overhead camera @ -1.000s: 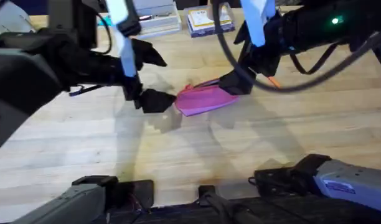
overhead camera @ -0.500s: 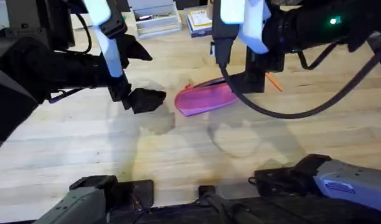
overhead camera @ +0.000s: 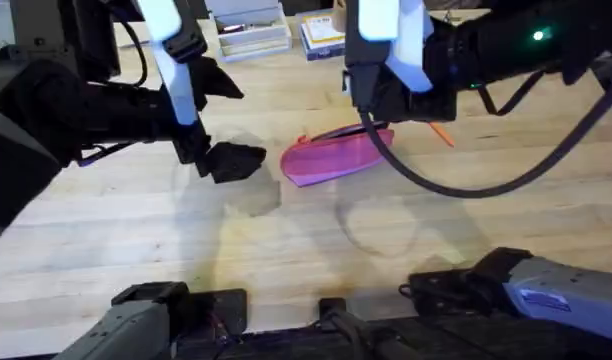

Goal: Unzip the bag, pick up the pens from the table one at a time and place them inside, then zip the bag closed.

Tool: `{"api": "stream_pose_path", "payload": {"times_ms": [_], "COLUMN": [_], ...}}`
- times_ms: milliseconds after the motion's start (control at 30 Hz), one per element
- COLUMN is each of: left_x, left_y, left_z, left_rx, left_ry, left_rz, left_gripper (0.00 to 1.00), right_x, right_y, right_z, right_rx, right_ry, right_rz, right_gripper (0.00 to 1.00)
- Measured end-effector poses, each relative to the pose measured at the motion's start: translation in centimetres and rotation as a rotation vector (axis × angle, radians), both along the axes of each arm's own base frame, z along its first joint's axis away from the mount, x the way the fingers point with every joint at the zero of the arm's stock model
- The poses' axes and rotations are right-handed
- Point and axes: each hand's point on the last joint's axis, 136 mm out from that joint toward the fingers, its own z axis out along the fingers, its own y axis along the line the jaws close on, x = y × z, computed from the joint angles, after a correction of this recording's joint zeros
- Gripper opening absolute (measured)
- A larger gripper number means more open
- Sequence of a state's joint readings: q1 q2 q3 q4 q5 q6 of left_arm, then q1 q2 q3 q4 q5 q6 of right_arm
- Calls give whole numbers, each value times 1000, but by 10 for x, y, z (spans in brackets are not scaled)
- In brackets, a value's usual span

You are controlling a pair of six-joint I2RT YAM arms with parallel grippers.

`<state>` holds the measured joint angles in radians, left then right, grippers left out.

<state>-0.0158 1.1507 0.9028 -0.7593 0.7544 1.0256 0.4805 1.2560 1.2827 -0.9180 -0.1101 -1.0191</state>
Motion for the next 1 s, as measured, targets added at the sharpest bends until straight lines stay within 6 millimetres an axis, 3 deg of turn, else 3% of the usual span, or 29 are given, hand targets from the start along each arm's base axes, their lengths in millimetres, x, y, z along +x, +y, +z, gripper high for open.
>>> {"api": "stream_pose_path", "payload": {"times_ms": [100, 133, 433, 1000], "left_x": [0, 0, 0, 0], "left_y": [0, 0, 0, 0], "left_z": [0, 0, 0, 0], "left_rx": [0, 0, 0, 1], "left_ry": [0, 0, 0, 0], "left_rz": [0, 0, 0, 1], "left_gripper": [993, 993, 993, 993], "right_x": [-4, -2, 8, 21], "right_y": [-1, 3, 12, 20], "right_z": [-3, -20, -61, -94], "right_rx": [-8, -22, -71, -103], "right_ry": [21, 83, 205, 257], "right_rz": [2, 12, 28, 47], "right_gripper": [34, 34, 34, 33]}}
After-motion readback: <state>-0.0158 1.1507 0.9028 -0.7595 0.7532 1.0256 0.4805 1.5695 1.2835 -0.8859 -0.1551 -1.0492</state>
